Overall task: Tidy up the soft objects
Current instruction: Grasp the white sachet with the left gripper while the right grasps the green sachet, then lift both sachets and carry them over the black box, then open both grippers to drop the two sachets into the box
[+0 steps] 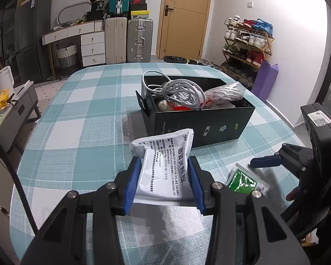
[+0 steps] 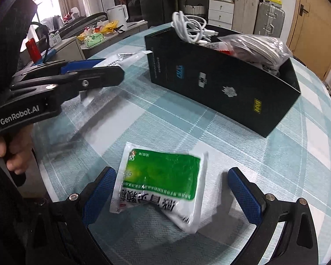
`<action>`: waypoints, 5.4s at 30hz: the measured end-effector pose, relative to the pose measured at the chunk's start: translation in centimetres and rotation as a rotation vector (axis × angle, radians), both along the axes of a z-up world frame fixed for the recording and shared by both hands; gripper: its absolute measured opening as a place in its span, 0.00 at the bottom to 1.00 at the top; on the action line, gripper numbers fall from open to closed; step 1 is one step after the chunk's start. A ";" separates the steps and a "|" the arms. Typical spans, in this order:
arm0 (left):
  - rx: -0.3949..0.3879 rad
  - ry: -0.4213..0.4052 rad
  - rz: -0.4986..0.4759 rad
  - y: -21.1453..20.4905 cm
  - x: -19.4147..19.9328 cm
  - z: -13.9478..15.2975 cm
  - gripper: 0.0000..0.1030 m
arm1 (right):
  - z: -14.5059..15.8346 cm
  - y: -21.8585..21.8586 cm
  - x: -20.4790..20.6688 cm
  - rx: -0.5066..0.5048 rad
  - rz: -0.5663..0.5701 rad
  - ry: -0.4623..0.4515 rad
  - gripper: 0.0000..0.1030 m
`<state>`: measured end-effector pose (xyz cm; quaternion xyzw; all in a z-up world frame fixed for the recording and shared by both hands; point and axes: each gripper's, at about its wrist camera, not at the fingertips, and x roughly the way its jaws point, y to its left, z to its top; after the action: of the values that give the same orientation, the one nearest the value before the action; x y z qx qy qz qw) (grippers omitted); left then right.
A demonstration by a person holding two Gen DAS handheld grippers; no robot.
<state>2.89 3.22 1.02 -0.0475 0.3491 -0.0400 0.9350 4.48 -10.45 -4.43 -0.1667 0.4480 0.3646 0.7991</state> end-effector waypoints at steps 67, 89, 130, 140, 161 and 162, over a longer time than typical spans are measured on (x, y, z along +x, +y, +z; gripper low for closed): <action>0.001 -0.184 -0.007 -1.0 1.4 6.9 0.41 | 9.7 -7.0 0.9 0.363 -0.140 -0.269 0.50; 0.030 -0.179 -0.046 -1.5 5.9 8.0 0.41 | 11.4 -6.7 3.9 0.381 -0.227 -0.283 0.50; 0.113 -0.055 -0.097 -3.2 12.7 4.3 0.41 | 8.1 -3.2 11.7 0.288 -0.215 -0.198 0.50; 0.110 -0.042 -0.102 -3.1 13.3 3.5 0.42 | 7.1 -2.9 12.4 0.254 -0.223 -0.190 0.50; 0.020 -0.113 -0.004 -0.7 9.3 5.8 1.00 | 8.2 -6.0 8.8 0.269 -0.273 -0.297 0.99; 0.020 -0.117 0.005 -0.5 9.0 5.8 1.00 | 8.3 -6.1 8.6 0.279 -0.273 -0.299 0.99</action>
<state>11.93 2.76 6.86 -0.0365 0.2941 -0.0370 0.9544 13.08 -16.57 3.92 -0.0448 0.2882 0.2828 0.9137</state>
